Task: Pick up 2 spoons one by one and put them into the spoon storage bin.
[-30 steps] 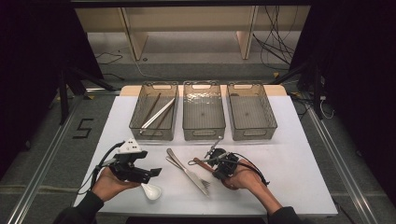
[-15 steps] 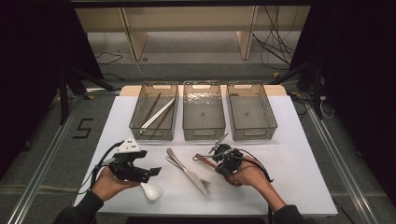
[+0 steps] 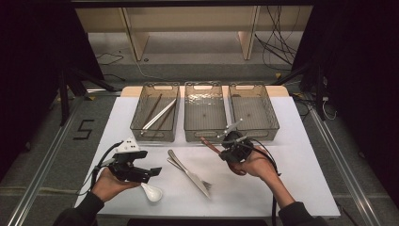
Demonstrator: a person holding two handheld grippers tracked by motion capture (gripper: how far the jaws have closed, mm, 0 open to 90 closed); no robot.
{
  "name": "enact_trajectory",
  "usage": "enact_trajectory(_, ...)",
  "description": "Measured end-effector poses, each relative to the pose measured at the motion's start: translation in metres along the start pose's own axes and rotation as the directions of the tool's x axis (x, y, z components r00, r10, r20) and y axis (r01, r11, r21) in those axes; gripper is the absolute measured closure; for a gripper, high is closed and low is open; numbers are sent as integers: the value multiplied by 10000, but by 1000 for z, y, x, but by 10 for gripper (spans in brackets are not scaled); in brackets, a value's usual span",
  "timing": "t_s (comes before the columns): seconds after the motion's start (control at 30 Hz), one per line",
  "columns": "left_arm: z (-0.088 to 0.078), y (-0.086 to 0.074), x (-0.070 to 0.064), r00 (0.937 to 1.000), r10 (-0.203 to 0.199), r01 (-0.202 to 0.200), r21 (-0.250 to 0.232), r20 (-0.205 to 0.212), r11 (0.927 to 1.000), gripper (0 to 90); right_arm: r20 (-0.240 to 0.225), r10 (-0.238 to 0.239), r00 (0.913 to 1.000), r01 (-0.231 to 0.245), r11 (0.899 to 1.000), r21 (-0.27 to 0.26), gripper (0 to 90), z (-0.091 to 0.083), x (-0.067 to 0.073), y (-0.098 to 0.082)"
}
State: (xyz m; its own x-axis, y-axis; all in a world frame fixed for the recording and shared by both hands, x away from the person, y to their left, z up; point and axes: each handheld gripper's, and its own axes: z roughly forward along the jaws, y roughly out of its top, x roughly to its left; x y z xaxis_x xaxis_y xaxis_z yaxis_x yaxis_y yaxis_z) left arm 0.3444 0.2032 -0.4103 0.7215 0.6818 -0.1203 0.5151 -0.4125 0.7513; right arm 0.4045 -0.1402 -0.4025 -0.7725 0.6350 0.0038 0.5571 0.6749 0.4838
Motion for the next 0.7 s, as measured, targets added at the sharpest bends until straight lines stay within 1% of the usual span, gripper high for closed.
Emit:
enact_trajectory(0.03, 0, 0, 0, 10000, -5, 5, -6, 5, 10000, 164, 5, 94, 10000, -94, 9999, -109, 825, -2, -2, 3)
enact_trajectory(0.2, 1, 0, -1, 10000, 60, -60, -63, 10, 10000, 163, 160, 249, 9996, -240, 9984, -516, 824, -8, -13, 16)
enact_trajectory(0.27, 1, 0, -1, 10000, 59, -59, -70, 35, 10000, 162, 294, 281, 9992, -261, 9975, -664, 824, -11, -17, 24)
enact_trajectory(0.33, 1, 0, -1, 10000, 67, -66, -75, 33, 9999, 161, 325, 287, 9991, -259, 9962, -833, 824, -13, -20, 30)
enact_trajectory(0.37, 1, 0, 0, 10000, 70, -70, -64, 40, 10000, 162, 354, 354, 9987, -322, 9957, -865, 824, -14, -21, 33)
enact_trajectory(0.53, 0, 0, 1, 9999, 120, -120, -45, 24, 9999, 161, 530, 337, 9980, -283, 9946, -999, 824, -16, -26, 49)
enact_trajectory(0.6, -1, 0, 1, 10000, 75, -75, -51, 30, 10000, 161, 587, 334, 9977, -267, 9934, -1117, 824, -16, -29, 53)
enact_trajectory(0.7, -1, 0, 2, 9999, 108, -108, -45, 7, 9999, 161, 671, 464, 9967, -379, 9918, -1220, 824, -16, -33, 61)
